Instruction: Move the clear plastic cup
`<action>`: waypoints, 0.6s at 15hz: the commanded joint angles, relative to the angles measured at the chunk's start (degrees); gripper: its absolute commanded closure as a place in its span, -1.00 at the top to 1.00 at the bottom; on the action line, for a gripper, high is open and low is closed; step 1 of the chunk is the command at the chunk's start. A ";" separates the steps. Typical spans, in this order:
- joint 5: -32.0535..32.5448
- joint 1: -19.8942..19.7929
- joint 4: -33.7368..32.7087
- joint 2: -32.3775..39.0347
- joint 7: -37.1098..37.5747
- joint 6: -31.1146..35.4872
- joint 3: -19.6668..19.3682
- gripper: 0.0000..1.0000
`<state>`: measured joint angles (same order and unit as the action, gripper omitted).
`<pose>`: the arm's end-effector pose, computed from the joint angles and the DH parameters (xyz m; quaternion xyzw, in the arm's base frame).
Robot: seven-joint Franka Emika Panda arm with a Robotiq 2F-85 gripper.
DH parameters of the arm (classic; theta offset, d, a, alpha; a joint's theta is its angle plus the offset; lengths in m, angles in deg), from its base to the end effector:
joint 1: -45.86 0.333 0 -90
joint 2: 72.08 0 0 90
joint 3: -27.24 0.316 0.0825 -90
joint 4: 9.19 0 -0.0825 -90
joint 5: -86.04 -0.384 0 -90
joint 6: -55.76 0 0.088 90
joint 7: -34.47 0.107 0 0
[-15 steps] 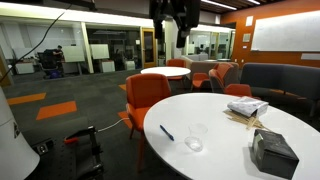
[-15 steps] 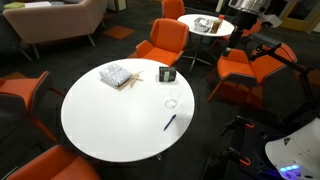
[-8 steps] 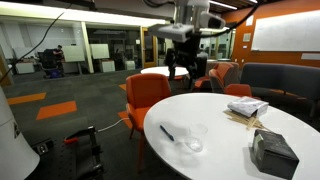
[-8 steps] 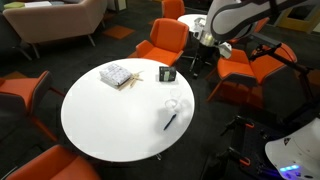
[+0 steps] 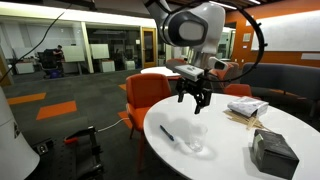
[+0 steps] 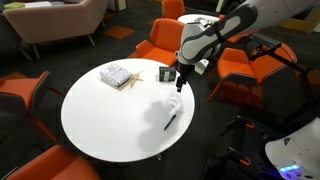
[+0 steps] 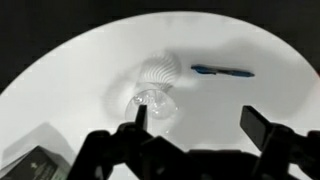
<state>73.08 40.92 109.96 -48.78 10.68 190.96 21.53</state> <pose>0.5651 -0.1031 0.2204 -0.9962 -0.0321 0.0416 0.0701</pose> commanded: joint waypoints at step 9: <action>7.34 -2.11 -13.90 15.16 5.44 -2.30 3.48 0.86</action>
<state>78.02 39.65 99.29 -36.14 13.73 190.89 23.86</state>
